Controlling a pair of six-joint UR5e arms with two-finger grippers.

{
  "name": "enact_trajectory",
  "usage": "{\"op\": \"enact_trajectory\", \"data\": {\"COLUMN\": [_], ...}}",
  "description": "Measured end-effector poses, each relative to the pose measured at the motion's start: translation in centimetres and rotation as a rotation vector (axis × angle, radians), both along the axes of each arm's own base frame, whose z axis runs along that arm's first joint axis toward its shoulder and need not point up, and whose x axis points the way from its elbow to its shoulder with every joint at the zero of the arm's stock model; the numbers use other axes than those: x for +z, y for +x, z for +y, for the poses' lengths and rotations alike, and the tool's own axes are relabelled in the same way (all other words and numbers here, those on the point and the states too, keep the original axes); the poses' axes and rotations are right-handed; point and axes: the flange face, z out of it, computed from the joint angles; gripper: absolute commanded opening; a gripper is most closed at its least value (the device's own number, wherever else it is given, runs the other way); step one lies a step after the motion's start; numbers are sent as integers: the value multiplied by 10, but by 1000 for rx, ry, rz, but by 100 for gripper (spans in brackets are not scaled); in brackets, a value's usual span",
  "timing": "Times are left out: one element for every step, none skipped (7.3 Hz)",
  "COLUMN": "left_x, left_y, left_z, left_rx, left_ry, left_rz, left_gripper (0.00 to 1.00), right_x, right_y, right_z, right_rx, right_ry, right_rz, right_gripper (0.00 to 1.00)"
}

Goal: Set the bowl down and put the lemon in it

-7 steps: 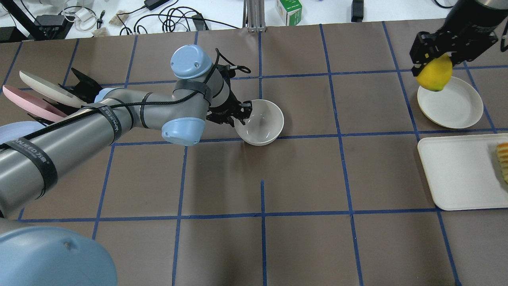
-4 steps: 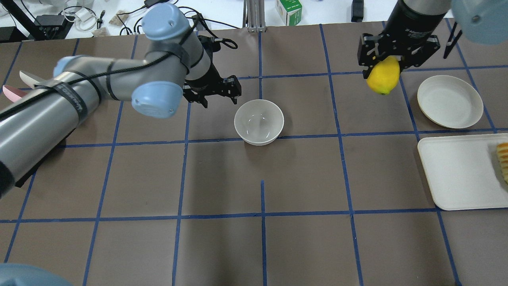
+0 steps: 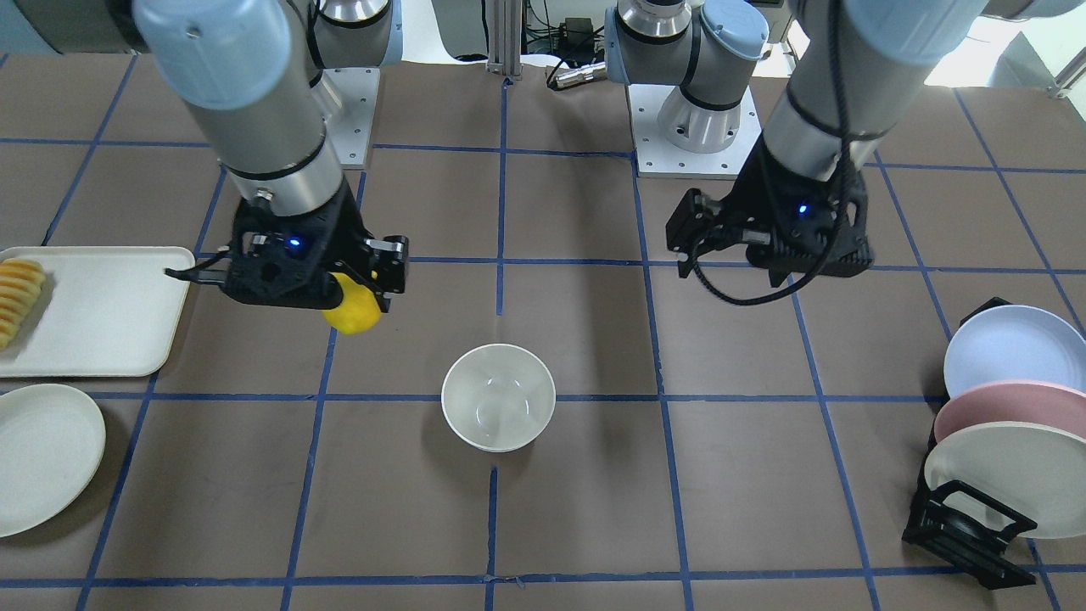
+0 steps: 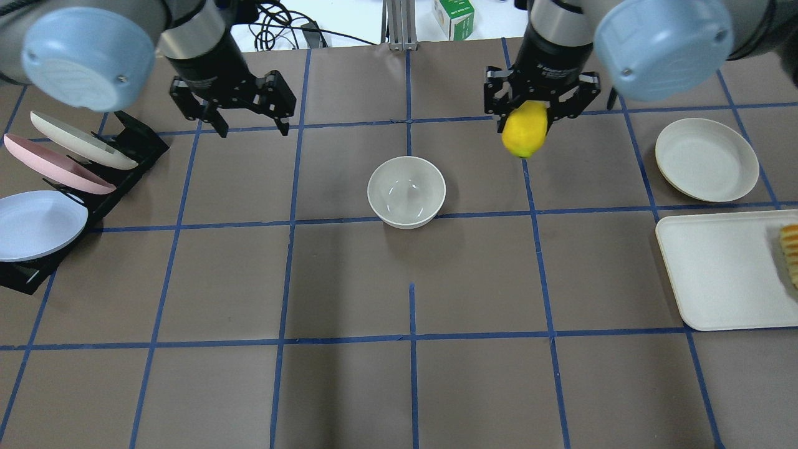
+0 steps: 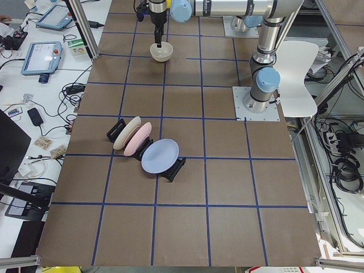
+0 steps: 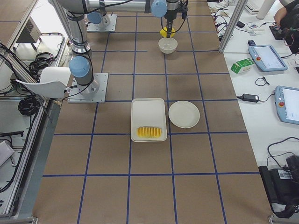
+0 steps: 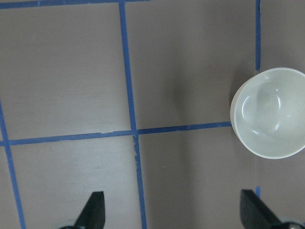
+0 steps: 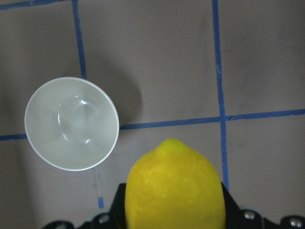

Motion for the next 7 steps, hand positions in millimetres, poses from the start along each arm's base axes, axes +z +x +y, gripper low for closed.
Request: {"op": "enact_trajectory", "data": {"left_x": [20,22,14,10,9,10,10], "left_y": [14,19,22,22,23,24,25], "left_z": [19,32,37,38,39,39,39], "left_rx": [13,20,23,23,23,24,25], "left_ry": [-12,-3,7,8,5,3,2], "left_rz": [-2,-1,-1,-4,-5,-9,-18], "left_gripper": [100,100,100,100,100,100,100], "right_x": [-38,-78,-115,-146,-173,-193,-204], "right_y": [40,77,103,119,130,137,140], "right_z": [-11,-16,-18,-20,-22,-24,-26], "right_rx": [19,40,59,74,86,95,99], "right_ry": [-12,-15,-5,4,10,9,5], "right_rz": [4,6,9,13,16,17,20], "right_gripper": [29,29,29,29,29,32,69]}}
